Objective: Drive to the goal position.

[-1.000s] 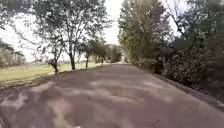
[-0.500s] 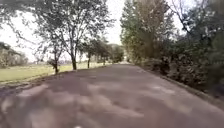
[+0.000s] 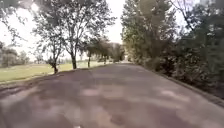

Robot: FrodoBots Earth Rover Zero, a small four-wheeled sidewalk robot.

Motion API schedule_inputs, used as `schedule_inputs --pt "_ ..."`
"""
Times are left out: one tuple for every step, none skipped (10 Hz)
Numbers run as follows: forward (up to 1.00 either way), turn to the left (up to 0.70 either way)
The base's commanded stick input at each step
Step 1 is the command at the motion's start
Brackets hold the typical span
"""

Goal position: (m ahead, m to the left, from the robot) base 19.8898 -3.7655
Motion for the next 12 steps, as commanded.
schedule_inputs --pt "1.0 -0.1" --pt "1.0 -0.1" --pt "1.0 -0.1" --pt "1.0 -0.1" --pt "1.0 -0.1" --pt "1.0 -0.1" --pt "1.0 -0.1" --pt "1.0 -0.1" --pt "1.0 -0.1" --pt "1.0 -0.1" --pt "1.0 -0.1" --pt "1.0 -0.1"
